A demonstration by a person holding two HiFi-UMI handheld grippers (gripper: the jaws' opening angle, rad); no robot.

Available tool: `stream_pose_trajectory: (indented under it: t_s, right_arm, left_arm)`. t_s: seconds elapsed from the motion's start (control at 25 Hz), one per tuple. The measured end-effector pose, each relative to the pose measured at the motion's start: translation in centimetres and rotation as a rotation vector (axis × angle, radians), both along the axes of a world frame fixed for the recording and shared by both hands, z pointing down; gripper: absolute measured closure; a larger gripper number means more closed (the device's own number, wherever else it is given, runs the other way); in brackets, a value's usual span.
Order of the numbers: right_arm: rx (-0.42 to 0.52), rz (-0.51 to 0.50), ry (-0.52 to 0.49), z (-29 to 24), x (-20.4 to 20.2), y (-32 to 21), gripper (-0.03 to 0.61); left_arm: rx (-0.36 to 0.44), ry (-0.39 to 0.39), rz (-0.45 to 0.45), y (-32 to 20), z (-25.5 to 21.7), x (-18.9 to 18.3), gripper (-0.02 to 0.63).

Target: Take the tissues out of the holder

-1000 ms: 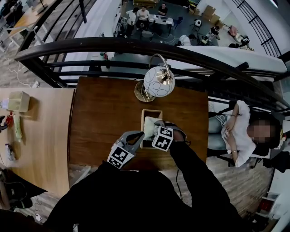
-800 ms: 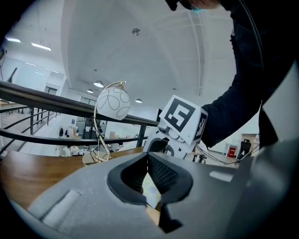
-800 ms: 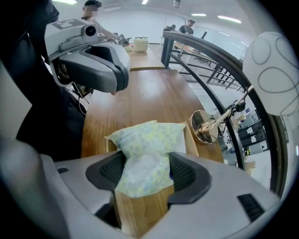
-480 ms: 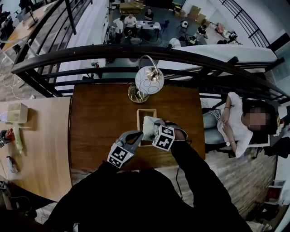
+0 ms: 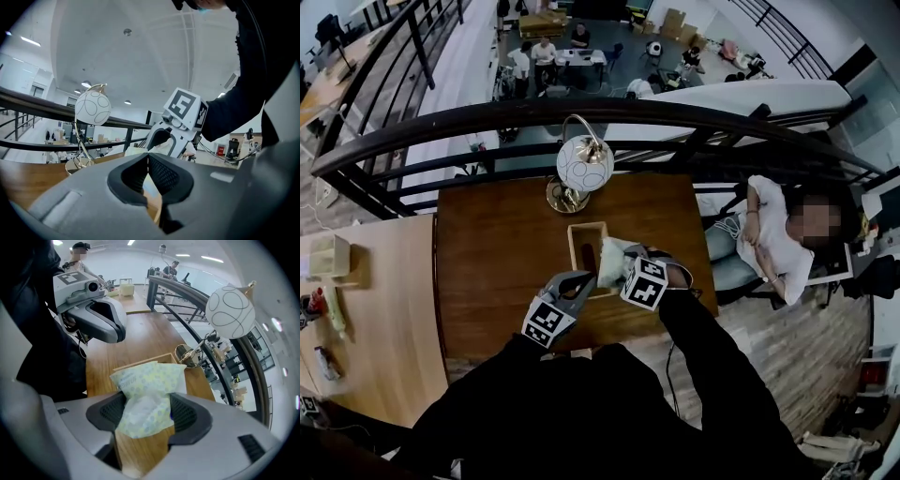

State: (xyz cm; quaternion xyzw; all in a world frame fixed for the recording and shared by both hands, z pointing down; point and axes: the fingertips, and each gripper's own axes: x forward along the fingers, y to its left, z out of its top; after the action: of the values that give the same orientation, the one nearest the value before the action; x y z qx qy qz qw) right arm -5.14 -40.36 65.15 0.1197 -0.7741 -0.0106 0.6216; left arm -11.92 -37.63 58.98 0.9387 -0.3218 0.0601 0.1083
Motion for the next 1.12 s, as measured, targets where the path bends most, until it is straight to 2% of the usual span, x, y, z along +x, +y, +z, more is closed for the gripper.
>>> stream_pose_trajectory:
  t_s: [0.56,0.88,1.12]
  right_arm:
    - [-0.010,0.055,0.001,1.0,7.5,-0.7,0.279]
    - [-0.018,0.086,0.006,2.5,12.4,-1.3,0.279]
    - [-0.059,0.127,-0.002,4.3,15.0,-1.3,0.279]
  left_arm:
    - [-0.029,-0.014,0.038,-0.6,0.7,6.4,0.604]
    - [-0.049,-0.021,0.066,-1.3,1.2,11.5,0.604]
    - [-0.083,-0.018,0.094,-1.9,2.4,14.9,0.604]
